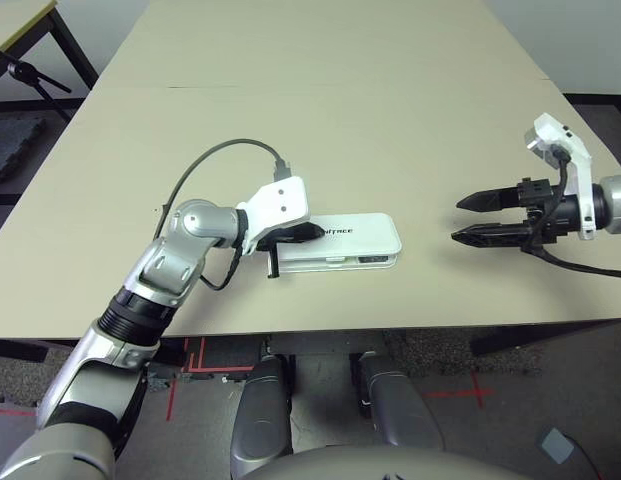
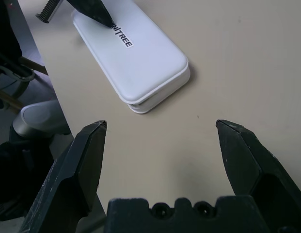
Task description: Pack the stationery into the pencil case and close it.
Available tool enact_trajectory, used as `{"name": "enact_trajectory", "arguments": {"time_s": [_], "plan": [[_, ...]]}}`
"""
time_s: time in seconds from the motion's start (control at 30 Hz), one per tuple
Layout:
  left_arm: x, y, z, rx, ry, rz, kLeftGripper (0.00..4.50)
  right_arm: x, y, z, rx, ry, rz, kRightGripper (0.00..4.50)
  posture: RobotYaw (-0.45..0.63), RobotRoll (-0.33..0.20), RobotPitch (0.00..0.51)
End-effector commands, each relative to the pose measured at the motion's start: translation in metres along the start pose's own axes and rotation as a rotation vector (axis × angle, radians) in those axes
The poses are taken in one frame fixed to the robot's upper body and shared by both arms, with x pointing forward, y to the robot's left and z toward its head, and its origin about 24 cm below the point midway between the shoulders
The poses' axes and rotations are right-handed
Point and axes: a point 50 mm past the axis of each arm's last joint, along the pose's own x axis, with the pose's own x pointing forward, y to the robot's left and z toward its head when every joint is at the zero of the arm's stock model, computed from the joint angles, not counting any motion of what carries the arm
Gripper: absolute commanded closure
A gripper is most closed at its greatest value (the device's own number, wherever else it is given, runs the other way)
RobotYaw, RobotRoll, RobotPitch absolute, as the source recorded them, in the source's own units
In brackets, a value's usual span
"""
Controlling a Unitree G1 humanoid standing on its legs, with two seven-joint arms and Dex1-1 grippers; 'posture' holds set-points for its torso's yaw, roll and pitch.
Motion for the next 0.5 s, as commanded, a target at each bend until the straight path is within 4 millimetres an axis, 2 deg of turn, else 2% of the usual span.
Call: {"name": "enact_trajectory", "arguments": {"time_s": [0.03,0.17,0.23,0.3,0.4,0.5], "plan": [[0.005,-0.020,-0.021,-0.072,0.138,-0.158,4.46,0.003,0.001,-0.004,-0.007,0.019,-0.002,0.00,-0.05,0.000,0.169],[0.009,-0.033,-0.034,-0.109,0.214,-0.239,4.46,0.004,0.001,-0.005,-0.006,0.018,-0.006,0.00,-0.05,0.000,0.169],[0.013,-0.029,-0.035,-0.090,0.203,-0.191,4.46,0.006,0.001,-0.005,-0.009,0.012,-0.008,0.00,-0.06,0.000,0.170],[0.014,-0.019,-0.027,-0.102,0.125,-0.108,4.46,0.007,-0.001,-0.004,-0.008,-0.004,-0.022,0.00,-0.06,0.000,0.170],[0.008,-0.002,-0.012,-0.123,-0.032,0.022,3.87,0.009,-0.004,-0.003,-0.017,-0.043,-0.056,0.00,-0.06,0.000,0.171],[-0.006,0.010,-0.006,-0.144,-0.125,0.132,2.84,0.016,-0.014,0.000,0.000,-0.137,-0.138,0.00,-0.05,0.000,0.172]]}}
